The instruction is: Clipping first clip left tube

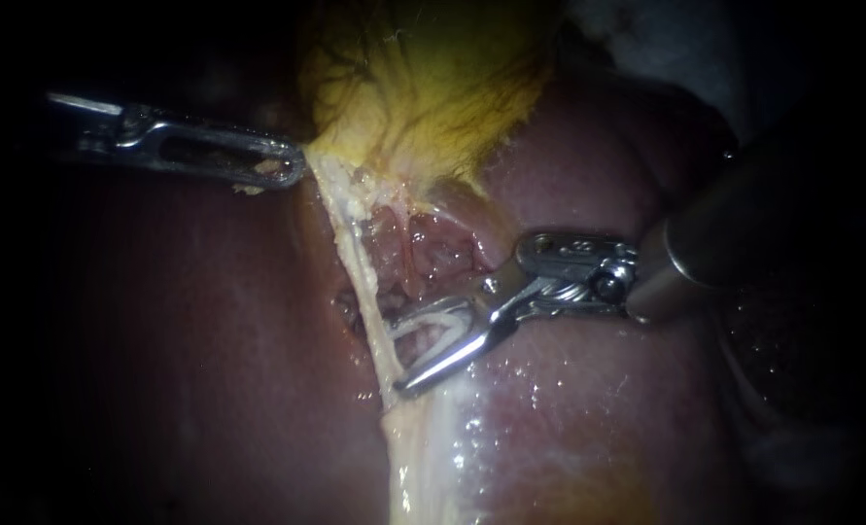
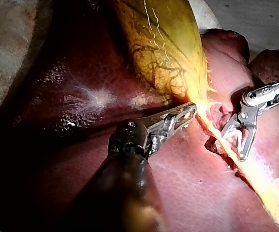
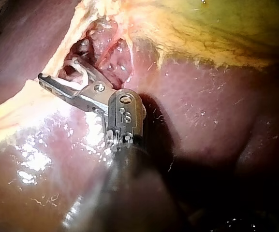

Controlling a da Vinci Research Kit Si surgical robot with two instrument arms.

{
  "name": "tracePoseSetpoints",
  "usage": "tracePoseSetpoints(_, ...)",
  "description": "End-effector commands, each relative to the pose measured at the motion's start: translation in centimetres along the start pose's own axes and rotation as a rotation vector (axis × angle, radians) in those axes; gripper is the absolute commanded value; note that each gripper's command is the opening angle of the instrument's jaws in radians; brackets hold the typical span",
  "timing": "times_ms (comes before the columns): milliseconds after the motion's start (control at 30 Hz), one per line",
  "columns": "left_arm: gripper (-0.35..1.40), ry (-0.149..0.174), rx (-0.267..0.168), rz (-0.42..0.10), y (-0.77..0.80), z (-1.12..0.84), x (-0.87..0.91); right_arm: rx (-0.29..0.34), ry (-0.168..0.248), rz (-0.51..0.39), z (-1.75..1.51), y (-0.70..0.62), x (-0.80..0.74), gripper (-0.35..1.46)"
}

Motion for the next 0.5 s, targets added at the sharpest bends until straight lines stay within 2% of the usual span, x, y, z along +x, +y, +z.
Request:
tracePoseSetpoints(33,-0.35,0.0,0.0,0.0,0.0,0.0,0.0,0.014,0.004,-0.003,0.01,0.0,0.01,0.54)
tracePoseSetpoints(267,-0.35,0.0,0.0,0.0,0.0,-0.01,0.0,0.09,0.004,-0.004,0.13,-0.02,0.04,0.53)
tracePoseSetpoints(500,-0.35,0.0,0.0,0.0,0.0,-0.01,0.0,0.173,0.021,-0.002,0.3,-0.17,0.07,0.51)
